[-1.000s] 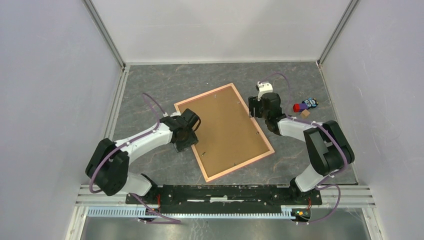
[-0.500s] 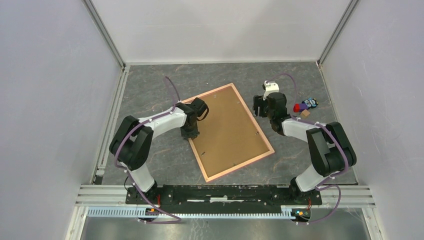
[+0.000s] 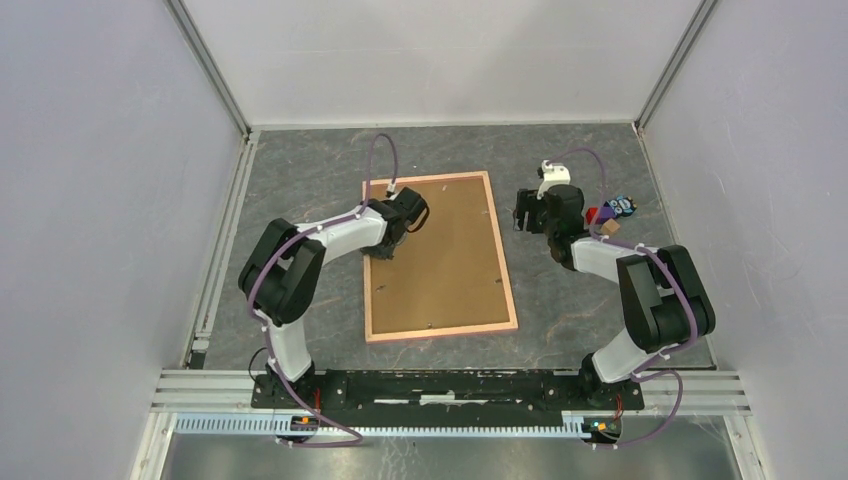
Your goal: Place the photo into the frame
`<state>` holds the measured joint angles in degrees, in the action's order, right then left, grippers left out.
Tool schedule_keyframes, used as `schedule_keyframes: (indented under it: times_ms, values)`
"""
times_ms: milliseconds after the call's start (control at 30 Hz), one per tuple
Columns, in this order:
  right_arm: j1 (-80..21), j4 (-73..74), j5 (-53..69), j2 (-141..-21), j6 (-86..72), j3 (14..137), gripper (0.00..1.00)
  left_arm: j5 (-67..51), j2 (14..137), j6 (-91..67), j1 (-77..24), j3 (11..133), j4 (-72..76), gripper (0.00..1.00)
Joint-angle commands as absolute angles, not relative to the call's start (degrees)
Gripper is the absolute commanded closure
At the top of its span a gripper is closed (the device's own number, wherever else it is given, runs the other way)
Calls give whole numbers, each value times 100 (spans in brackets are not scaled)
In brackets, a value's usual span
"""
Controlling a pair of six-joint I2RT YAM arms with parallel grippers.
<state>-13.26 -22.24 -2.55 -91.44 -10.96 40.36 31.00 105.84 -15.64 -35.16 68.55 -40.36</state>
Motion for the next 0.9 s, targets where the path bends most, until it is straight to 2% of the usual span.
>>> schedule_keyframes:
  times_ms: [0, 167, 233, 400, 433, 533, 633, 733, 867]
  values:
    - [-1235, -2492, -150, -8912, -1197, 3940, 24, 3514, 10624, 338, -3812, 7315, -3079, 93]
    - [-1112, -2527, -116, -8900, -1230, 3903, 24, 2857, 10812, 1372, -3970, 7591, -2453, 93]
    - [-1075, -2536, -100, -8888, -1244, 3877, 24, 2501, 10902, 1709, -3975, 7652, -2103, 98]
    - [-973, -2573, -63, -8881, -1274, 3823, 24, 2433, 11156, 604, -3865, 8616, -3179, 96]
    - [-954, -2575, -45, -8885, -1289, 3828, 24, 2305, 10992, 352, -3872, 8497, -3141, 90]
    - [-923, -2576, -14, -8912, -1323, 3858, 24, 1952, 10331, -586, -3868, 8036, -3233, 59]
    - [-913, -2593, -17, -8955, -1361, 3876, 24, 1695, 9705, -1979, -3867, 7622, -3682, 39]
    - [-913, -2585, 165, -8982, -1385, 3909, 24, 1360, 9198, -4160, -3867, 7221, -4423, 34]
    - [-913, -2622, 201, -8997, -1437, 3876, 24, 124, 8609, -6613, -4077, 6339, -4713, 29]
